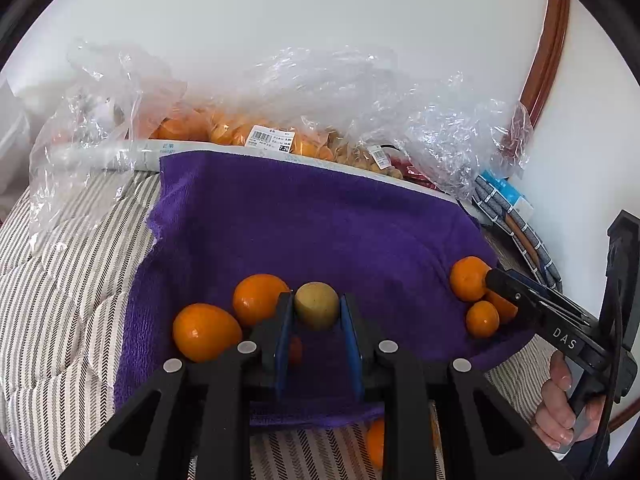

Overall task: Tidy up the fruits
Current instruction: 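Lower the orange and yellow fruit onto the towel and open both grippers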

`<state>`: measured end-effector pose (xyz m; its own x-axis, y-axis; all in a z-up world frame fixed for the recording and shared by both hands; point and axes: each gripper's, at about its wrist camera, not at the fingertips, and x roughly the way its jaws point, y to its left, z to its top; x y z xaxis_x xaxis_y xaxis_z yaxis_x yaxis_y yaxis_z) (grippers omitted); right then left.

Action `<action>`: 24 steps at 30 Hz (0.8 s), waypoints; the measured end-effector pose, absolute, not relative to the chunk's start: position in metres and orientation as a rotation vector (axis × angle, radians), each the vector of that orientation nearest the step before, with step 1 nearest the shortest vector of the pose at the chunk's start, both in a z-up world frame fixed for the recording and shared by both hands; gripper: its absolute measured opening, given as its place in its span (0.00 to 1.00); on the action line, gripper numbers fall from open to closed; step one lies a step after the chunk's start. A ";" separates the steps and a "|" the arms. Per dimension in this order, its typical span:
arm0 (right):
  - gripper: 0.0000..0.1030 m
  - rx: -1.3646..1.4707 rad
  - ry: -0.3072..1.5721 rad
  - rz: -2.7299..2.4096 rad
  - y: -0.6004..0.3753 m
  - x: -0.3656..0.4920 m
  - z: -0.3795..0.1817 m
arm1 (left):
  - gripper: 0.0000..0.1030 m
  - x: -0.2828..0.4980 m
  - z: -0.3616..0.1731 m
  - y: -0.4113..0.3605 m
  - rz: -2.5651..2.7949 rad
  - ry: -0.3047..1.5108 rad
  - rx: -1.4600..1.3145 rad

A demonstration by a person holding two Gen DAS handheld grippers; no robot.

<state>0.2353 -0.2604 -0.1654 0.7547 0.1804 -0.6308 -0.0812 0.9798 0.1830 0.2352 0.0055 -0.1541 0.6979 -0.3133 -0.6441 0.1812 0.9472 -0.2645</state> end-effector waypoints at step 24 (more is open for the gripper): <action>0.58 0.160 0.635 0.155 -0.260 0.221 -0.156 | 0.37 0.223 -0.146 0.010 -0.289 0.677 -0.208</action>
<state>0.2206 -0.2598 -0.1559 0.7945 0.1926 -0.5759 -0.0951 0.9761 0.1953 0.2231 0.0101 -0.1465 0.7420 -0.3286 -0.5843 0.1944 0.9397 -0.2815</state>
